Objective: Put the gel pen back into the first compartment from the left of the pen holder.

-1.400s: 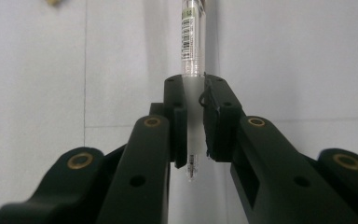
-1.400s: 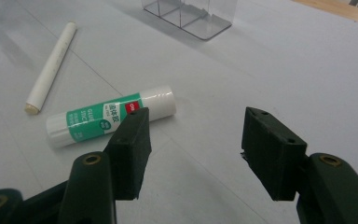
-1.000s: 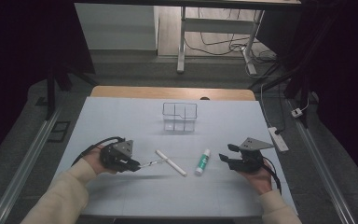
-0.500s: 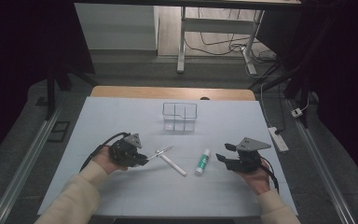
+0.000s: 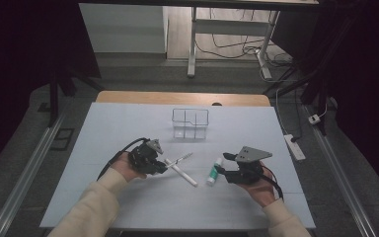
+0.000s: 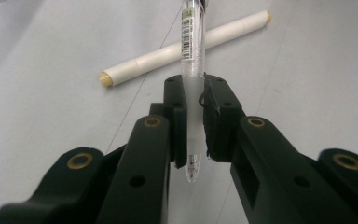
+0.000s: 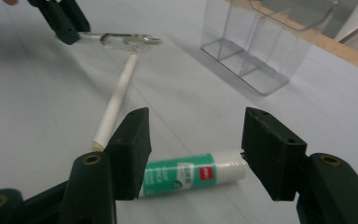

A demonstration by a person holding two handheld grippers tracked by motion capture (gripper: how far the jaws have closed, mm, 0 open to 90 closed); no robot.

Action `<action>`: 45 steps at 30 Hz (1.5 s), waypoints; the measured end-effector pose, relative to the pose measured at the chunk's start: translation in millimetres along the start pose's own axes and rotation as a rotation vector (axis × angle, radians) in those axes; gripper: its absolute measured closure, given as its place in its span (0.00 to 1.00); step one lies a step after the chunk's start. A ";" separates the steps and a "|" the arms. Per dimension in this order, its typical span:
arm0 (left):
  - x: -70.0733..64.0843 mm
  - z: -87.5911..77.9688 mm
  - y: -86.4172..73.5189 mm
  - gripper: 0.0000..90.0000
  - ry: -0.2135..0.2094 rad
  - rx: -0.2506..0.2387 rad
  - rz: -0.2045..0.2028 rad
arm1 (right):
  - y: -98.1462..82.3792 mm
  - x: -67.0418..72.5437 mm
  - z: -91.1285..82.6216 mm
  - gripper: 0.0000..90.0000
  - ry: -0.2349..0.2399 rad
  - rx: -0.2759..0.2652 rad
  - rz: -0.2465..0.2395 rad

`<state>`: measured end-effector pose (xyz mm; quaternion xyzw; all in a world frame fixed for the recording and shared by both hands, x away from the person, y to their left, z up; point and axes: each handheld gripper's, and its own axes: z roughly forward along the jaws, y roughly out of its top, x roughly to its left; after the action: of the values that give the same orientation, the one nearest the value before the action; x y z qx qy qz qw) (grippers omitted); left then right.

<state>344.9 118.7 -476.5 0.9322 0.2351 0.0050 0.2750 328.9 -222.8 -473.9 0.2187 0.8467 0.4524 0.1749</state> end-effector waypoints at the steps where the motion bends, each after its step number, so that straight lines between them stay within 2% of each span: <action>1: 0.1 0.5 1.1 0.89 -0.001 -0.001 0.001 | 1.3 1.6 1.4 0.46 0.005 0.001 -0.005; 8: -0.2 6.1 7.2 0.89 -0.013 0.006 0.002 | 12.1 12.9 14.6 0.46 0.044 0.007 -0.038; 14: -0.2 9.3 11.4 0.89 -0.022 0.008 0.001 | 18.2 19.0 22.4 0.46 0.065 0.011 -0.052; 26: 0.3 17.1 21.4 0.89 -0.034 0.019 0.001 | 36.2 31.3 38.8 0.46 0.093 0.017 -0.112; 38: -1.9 22.2 29.6 0.89 -0.047 0.030 0.016 | 45.3 34.8 52.7 0.47 0.113 0.044 -0.153; 45: -3.0 23.0 32.8 0.89 -0.052 0.032 0.022 | 51.3 40.7 65.0 0.50 0.132 0.091 -0.210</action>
<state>359.7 81.5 -478.8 0.9389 0.2175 -0.0200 0.2659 337.5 -131.1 -469.1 0.1062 0.8943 0.4061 0.1549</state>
